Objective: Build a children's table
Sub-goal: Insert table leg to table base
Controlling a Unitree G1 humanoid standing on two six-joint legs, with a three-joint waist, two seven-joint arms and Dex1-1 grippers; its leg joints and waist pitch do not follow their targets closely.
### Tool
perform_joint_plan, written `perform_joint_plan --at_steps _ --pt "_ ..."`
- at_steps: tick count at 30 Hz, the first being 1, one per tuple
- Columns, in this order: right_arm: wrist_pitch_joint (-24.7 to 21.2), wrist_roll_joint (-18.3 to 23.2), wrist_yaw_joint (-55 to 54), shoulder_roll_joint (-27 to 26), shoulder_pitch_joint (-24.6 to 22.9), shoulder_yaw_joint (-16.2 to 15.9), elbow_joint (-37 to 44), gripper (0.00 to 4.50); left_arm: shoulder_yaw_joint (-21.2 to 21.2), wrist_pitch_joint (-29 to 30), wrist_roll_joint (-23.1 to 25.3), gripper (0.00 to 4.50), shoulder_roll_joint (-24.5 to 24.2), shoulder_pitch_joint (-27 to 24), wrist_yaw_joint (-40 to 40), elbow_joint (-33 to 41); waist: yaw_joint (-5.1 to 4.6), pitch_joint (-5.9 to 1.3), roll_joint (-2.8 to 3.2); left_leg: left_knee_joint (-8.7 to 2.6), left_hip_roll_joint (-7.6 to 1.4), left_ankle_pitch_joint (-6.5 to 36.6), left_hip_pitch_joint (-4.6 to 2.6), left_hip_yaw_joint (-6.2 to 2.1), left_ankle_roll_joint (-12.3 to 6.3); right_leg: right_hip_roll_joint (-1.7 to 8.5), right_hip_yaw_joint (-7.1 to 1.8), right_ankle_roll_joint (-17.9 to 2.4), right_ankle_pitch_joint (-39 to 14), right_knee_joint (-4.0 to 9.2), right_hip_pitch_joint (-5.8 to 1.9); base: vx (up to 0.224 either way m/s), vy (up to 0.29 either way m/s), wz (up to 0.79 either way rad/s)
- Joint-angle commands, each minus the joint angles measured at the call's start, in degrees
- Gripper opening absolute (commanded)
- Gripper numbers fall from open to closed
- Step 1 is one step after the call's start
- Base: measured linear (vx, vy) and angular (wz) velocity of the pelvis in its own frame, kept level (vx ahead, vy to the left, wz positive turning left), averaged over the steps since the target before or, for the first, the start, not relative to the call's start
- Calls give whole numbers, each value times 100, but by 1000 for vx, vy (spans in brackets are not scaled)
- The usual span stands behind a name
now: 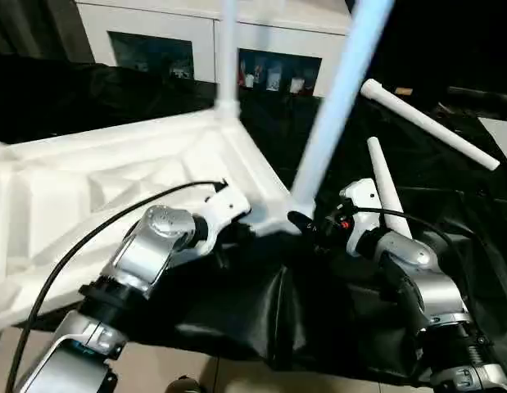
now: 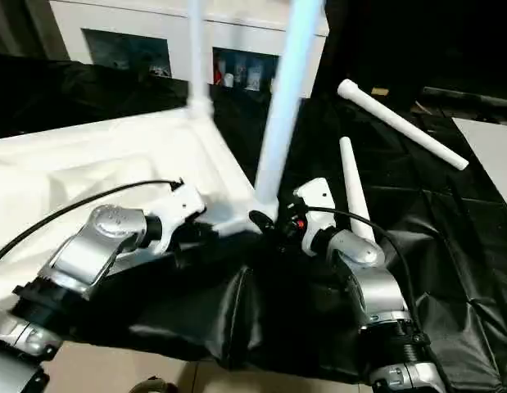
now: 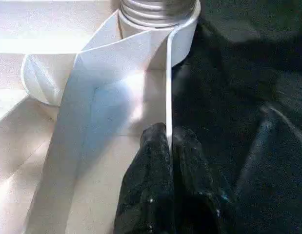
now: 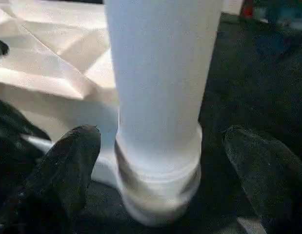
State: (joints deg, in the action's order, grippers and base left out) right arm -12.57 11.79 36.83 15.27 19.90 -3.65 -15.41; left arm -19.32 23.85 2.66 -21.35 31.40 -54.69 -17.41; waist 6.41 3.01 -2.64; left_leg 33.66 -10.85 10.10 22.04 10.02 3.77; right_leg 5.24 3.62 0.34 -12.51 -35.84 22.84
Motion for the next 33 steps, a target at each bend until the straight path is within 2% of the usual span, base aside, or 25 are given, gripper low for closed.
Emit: perform_joint_plan --at_steps 1,3,4,6,14,15,19,20,28,33 --pt "-275 194 232 95 -140 -122 267 444 -104 -164 -172 0 -84 -15 -287 341 -11 -355 28 -407 -244 726 -133 -39 -245 304 -261 -1372 213 339 -314 0 0 0" --pt "-348 212 340 109 -173 -175 339 444 -99 -190 -186 0 -120 -48 -379 385 -16 -357 24 -404 -241 713 -128 -34 -240 306 -262 -1357 218 340 -303 0 0 0" --pt "-347 143 334 100 -170 -196 323 444 -85 -210 -185 0 -139 -69 -429 412 -8 -363 -4 -396 -243 690 -134 -27 -237 307 -261 -1365 219 336 -295 0 0 0" --pt "-314 41 330 111 -151 -229 262 444 -74 -222 -185 0 -162 -85 -465 430 -11 -361 1 -398 -235 629 -110 -32 -225 310 -259 -1349 205 328 -307 0 0 0" --pt "-209 -111 206 202 -39 -230 3 444 -91 -230 -225 0 -246 -82 -552 444 -7 -381 -6 -366 -215 421 -110 -25 -252 300 -257 -1358 407 297 -311 0 0 0" --pt "-207 -100 205 193 -30 -219 -9 416 -91 -227 -224 0 -247 -84 -561 450 -9 -388 1 -360 -212 382 -110 -25 -270 297 -256 -1377 469 288 -312 0 0 0" --pt "-156 -133 205 154 7 -225 -70 396 -93 -210 -214 0 -241 -95 -579 471 -10 -395 -7 -347 -209 333 -107 -23 -321 294 -252 -1429 580 274 -320 0 0 0" --pt "-142 -135 211 140 10 -221 -78 371 -95 -206 -214 0 -242 -98 -582 477 -8 -395 -4 -346 -211 327 -110 -23 -329 293 -251 -1431 582 273 -317 0 0 0" --pt "-33 -105 262 103 30 -228 -130 327 -104 -207 -200 0 -273 -119 -601 476 -7 -395 -10 -338 -211 380 -104 -24 -331 294 -249 -1426 488 268 -321 0 0 0" --pt "-26 -110 331 116 27 -259 -161 282 -114 -194 -188 0 -285 -130 -602 490 -7 -401 -10 -332 -211 378 -110 -24 -322 288 -248 -1428 478 265 -318 0 0 0"
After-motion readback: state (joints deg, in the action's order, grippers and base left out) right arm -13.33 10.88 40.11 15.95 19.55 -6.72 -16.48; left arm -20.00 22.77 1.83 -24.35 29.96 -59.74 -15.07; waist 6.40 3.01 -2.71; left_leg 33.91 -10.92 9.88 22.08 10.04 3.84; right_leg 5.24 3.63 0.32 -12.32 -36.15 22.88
